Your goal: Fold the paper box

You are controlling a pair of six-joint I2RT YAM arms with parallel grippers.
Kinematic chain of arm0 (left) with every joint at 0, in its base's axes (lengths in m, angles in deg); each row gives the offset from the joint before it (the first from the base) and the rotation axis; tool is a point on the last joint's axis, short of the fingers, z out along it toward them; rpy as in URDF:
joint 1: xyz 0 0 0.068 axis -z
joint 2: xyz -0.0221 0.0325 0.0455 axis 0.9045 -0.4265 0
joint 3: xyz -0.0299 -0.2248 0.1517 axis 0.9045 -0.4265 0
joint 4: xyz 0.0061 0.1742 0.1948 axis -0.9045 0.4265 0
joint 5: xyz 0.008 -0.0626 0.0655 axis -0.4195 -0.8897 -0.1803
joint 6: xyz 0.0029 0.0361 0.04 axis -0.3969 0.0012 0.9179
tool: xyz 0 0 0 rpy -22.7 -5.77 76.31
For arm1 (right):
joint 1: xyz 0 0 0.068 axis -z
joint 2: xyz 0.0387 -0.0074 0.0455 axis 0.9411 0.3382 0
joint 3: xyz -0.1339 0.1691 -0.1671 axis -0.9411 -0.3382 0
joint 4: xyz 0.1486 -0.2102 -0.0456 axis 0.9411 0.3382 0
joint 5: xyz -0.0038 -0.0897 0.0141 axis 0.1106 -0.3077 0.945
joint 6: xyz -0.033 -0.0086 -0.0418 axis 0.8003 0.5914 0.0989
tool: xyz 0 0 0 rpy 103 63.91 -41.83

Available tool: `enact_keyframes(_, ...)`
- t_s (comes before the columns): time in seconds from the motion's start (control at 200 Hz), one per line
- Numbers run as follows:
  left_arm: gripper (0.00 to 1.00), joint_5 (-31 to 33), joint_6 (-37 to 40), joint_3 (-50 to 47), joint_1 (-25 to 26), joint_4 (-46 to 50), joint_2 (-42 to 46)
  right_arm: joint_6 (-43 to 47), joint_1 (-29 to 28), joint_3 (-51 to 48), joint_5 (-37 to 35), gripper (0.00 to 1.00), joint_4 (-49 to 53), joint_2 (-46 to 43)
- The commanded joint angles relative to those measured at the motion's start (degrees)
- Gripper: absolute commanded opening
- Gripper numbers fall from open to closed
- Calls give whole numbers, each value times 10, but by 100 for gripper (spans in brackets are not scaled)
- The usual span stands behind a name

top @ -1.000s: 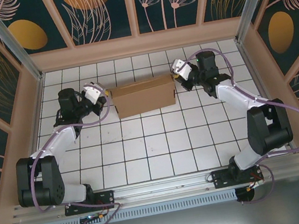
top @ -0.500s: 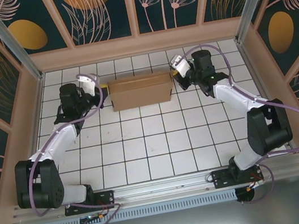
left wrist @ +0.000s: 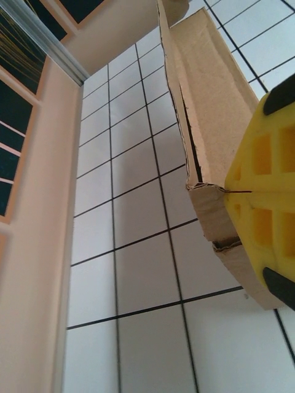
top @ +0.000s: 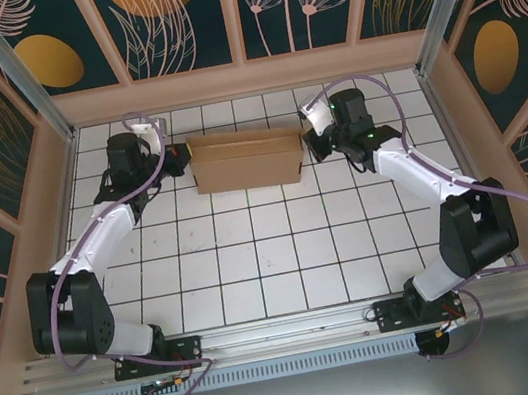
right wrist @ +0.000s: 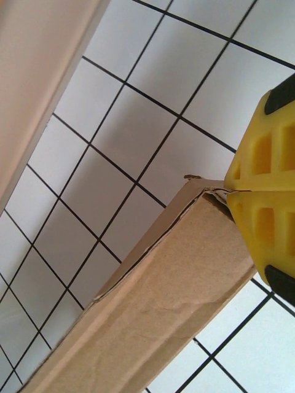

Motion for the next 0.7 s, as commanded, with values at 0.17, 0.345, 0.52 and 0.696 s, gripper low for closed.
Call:
enact_keyframes(0.17, 0, 1, -10, -14, 9, 23, 7, -70, -17, 17, -17, 0, 16, -21)
enact_keyframes(0.345, 0, -3, -22, -41, 9, -3, 13, -111, -16, 32, -21, 0, 35, -15)
enact_keyframes(0.52, 0, 3, -13, -59, 9, -11, 21, -146, -14, 57, -12, 0, 63, 0)
enact_keyframes(0.696, 0, 5, -15, -63, 9, -18, 25, -188, -4, 86, 13, 0, 98, 17)
